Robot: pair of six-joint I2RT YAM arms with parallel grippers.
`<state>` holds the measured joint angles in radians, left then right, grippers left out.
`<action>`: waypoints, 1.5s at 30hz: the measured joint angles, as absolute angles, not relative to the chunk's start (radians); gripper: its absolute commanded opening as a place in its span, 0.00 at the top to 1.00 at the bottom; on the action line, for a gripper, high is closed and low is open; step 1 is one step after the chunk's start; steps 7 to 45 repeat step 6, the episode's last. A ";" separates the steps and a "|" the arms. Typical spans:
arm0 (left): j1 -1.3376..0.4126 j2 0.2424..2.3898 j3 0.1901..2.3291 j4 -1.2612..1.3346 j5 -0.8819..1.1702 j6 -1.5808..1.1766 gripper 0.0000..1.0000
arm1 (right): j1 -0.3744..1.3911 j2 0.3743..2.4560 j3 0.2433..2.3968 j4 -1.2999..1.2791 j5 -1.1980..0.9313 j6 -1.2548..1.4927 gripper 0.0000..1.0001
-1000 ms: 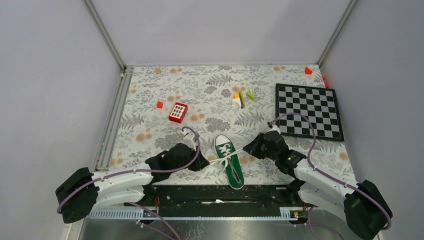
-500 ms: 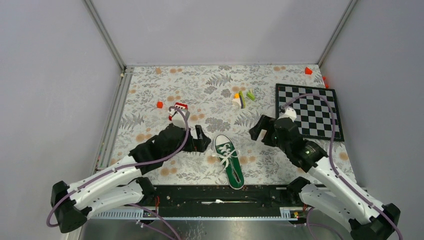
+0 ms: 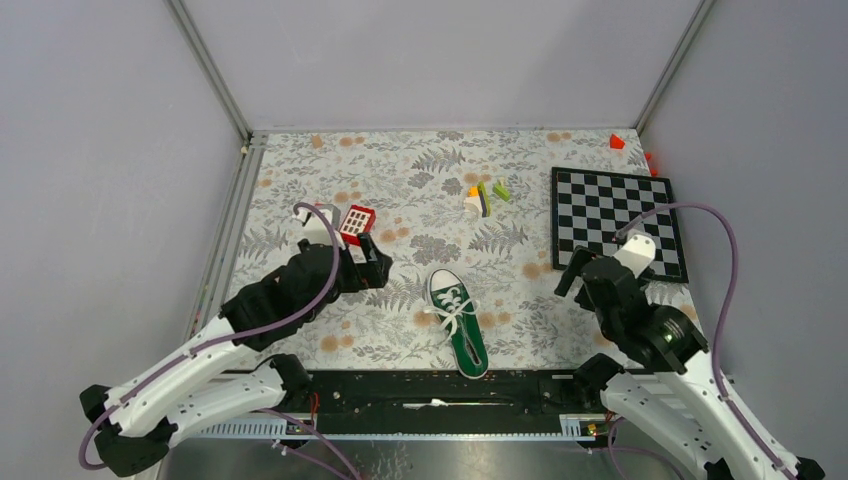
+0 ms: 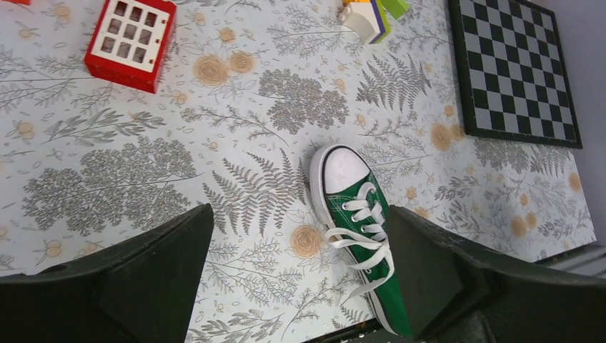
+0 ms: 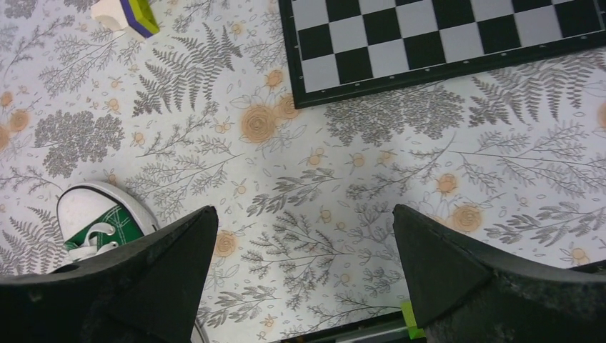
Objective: Tie the shoes
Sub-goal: Reset both arms
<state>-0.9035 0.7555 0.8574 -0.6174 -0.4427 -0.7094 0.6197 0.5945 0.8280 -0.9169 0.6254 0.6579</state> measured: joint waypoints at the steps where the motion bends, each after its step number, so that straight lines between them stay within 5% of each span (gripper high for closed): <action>1: -0.904 0.746 0.857 -0.627 -0.453 -0.714 0.01 | 0.620 0.578 0.827 -0.928 0.633 0.658 0.00; 45: -0.903 0.714 0.855 -0.653 -0.485 -0.730 0.01 | 0.620 0.528 0.817 -0.965 0.667 0.659 0.00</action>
